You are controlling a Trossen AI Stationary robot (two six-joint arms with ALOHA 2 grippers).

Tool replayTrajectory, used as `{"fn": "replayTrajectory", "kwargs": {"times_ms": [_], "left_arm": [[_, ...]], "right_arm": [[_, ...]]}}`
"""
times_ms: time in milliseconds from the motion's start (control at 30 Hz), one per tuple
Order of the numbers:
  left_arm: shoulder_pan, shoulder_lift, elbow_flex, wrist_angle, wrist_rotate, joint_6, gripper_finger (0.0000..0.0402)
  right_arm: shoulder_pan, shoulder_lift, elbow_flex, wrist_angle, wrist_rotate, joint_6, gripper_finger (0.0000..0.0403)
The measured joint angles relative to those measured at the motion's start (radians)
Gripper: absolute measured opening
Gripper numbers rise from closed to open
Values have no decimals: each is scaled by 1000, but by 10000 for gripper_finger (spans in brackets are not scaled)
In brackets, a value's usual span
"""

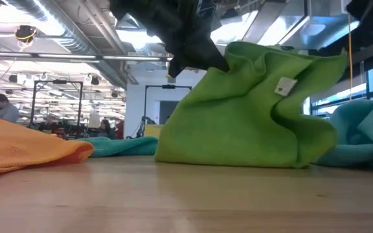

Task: Fold microfiber towels
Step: Fold the green microfiber cloth

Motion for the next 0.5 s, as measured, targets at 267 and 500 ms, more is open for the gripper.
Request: {"fn": "replayTrajectory", "kwargs": {"times_ms": [267,500], "left_arm": [[-3,0,0,3,-1,0,0],[-6,0,0,3,-5,3,0]], "right_arm": [[-9,80,1,135,104,150,247],[-82,148,0,-55,163,392,247]]}}
